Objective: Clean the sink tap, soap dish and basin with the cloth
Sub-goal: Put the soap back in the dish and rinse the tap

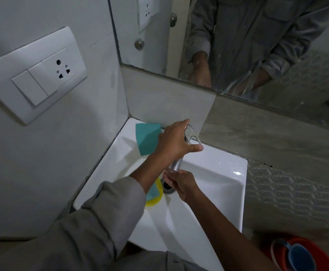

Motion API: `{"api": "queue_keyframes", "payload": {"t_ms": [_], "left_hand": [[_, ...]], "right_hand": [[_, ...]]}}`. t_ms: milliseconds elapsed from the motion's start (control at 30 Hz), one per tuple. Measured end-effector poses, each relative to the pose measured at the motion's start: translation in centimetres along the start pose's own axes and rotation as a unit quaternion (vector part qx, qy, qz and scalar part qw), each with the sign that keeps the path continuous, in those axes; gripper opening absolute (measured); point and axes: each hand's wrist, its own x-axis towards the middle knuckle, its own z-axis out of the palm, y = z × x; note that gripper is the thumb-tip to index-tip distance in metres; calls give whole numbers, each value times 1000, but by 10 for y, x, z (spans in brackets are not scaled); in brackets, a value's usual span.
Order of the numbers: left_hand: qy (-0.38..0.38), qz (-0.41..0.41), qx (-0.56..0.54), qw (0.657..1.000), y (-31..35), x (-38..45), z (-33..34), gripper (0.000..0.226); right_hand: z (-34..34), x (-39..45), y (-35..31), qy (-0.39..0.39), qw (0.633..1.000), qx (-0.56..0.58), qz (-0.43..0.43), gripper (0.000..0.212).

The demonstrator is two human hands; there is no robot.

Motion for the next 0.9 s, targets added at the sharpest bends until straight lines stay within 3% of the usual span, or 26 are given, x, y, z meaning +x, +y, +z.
{"api": "queue_keyframes", "payload": {"t_ms": [300, 467, 567, 667, 767, 900], "left_hand": [[-32, -8, 17, 999, 6, 0, -4, 104], [1, -17, 107, 994, 16, -2, -2, 106], [24, -13, 136, 990, 21, -3, 2, 95], [13, -5, 127, 992, 26, -4, 4, 81], [-67, 38, 132, 988, 20, 3, -11, 85], [-149, 63, 39, 986, 7, 9, -33, 91]], "right_hand": [[-5, 1, 3, 14, 1000, -15, -5, 10], [-8, 4, 5, 21, 999, -45, -10, 13], [-9, 5, 5, 30, 997, -68, -15, 34], [-8, 5, 3, 35, 996, -78, -14, 29], [-9, 3, 2, 39, 986, -157, -39, 23], [-16, -5, -5, 94, 910, -386, -118, 17]]}}
